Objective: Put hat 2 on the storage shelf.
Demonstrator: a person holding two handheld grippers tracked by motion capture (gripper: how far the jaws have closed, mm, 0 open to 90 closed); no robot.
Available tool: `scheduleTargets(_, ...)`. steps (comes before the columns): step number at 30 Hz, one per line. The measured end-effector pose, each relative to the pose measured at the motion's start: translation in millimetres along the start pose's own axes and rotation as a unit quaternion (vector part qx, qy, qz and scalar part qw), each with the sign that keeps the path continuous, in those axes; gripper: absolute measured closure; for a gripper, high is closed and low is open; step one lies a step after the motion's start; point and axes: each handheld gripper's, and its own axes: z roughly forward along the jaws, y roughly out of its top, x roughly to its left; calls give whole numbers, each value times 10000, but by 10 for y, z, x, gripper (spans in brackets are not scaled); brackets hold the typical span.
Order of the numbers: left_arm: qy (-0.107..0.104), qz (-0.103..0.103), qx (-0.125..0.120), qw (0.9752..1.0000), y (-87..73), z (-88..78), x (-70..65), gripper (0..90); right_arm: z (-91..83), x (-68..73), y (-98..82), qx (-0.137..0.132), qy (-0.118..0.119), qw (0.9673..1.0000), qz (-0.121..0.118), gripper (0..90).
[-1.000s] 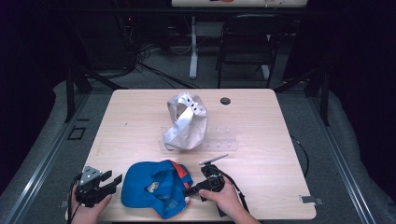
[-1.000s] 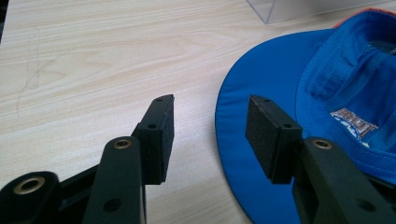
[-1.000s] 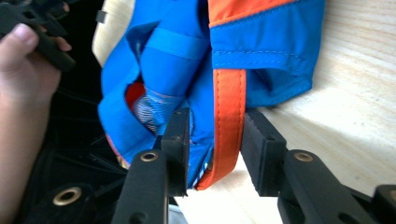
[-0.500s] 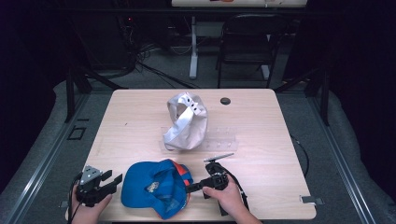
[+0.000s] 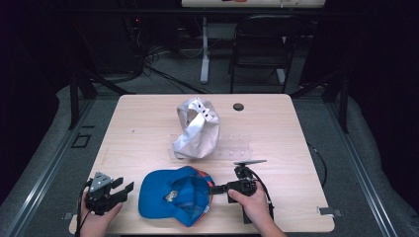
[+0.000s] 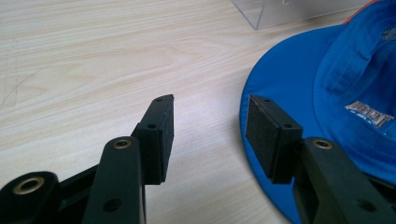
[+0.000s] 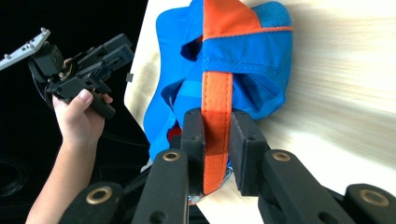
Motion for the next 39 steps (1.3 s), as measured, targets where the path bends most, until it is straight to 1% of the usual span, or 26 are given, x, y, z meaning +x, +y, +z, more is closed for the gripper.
scheduleTargets(1, -15, 8, -8, 10000, 6, 10, -7, 524, -29, -6, 4, -54, -10, 10000, 36, 775)
scheduleTargets(3, -37, 34, 4, 10000, 21, 28, -18, 524, -117, -26, 20, -45, -81, 10000, 36, 775)
scheduleTargets(4, -51, 39, -4, 10000, 27, 38, -23, 524, -144, -41, 21, -81, -57, 9999, 52, 775)
scheduleTargets(5, -62, 64, 3, 10000, 34, 46, -25, 524, -186, -53, 26, -82, -110, 9999, 62, 775)
scheduleTargets(6, -76, 54, -7, 10000, 40, 57, -31, 524, -200, -55, 17, -278, -122, 9993, 213, 775)
scheduleTargets(7, -78, 75, -11, 9999, 46, 69, -35, 524, -261, -94, 31, -161, -189, 9996, 108, 775)
scheduleTargets(9, -118, 95, 17, 9999, 60, 88, -43, 524, -310, -148, 35, -306, -125, 9992, 237, 774)
scheduleTargets(10, -128, 99, 18, 9999, 66, 100, -51, 524, -343, -182, 45, -209, -208, 9993, 234, 773)
scheduleTargets(11, -121, 117, 23, 9999, 72, 111, -58, 524, -349, -215, 47, -216, -348, 9988, 261, 773)
scheduleTargets(12, -140, 135, 22, 9998, 78, 120, -64, 524, -332, -260, 45, -203, -201, 9991, 311, 773)
scheduleTargets(15, -161, 162, 32, 9997, 90, 138, -81, 524, -266, -346, 35, -64, -259, 9985, 488, 765)
scheduleTargets(17, -166, 168, 24, 9997, 93, 143, -82, 523, -236, -375, 25, 8, -292, 9983, 509, 747)
scheduleTargets(19, -166, 163, 22, 9997, 95, 141, -76, 523, -212, -381, 10, 108, -332, 9985, 420, 722)
scheduleTargets(21, -170, 155, 17, 9997, 96, 137, -69, 523, -190, -370, -12, 121, -386, 9981, 463, 717)
scheduleTargets(22, -162, 150, 14, 9998, 97, 135, -67, 523, -192, -383, -16, 170, -404, 9983, 390, 717)
scheduleTargets(23, -166, 154, 18, 9997, 98, 132, -65, 523, -185, -384, -24, 163, -397, 9981, 437, 713)
scheduleTargets(24, -166, 151, 12, 9997, 99, 131, -65, 523, -187, -391, -31, 250, -419, 9978, 450, 710)
scheduleTargets(25, -159, 155, 8, 9998, 100, 130, -66, 523, -178, -402, -36, 246, -413, 9980, 415, 709)
scheduleTargets(26, -172, 143, 0, 9997, 100, 132, -68, 523, -179, -405, -41, 310, -444, 9976, 438, 707)
scheduleTargets(28, -169, 151, -4, 9997, 102, 136, -71, 522, -168, -412, -53, 318, -468, 9974, 448, 708)
scheduleTargets(30, -168, 168, -1, 9997, 102, 138, -70, 522, -173, -413, -56, 322, -395, 9978, 427, 710)
scheduleTargets(31, -168, 168, 0, 9997, 102, 138, -70, 522, -179, -398, -57, 306, -378, 9977, 469, 712)
scheduleTargets(32, -166, 166, -1, 9997, 102, 138, -69, 522, -189, -397, -56, 295, -345, 9981, 405, 716)
scheduleTargets(33, -166, 166, 2, 9997, 102, 138, -67, 522, -198, -383, -55, 287, -327, 9981, 429, 726)
scheduleTargets(37, -170, 157, 8, 9997, 100, 143, -68, 521, -222, -349, -58, 227, -201, 9989, 371, 755)
scheduleTargets(39, -168, 154, -2, 9997, 100, 143, -71, 521, -249, -327, -51, 256, -210, 9990, 295, 768)
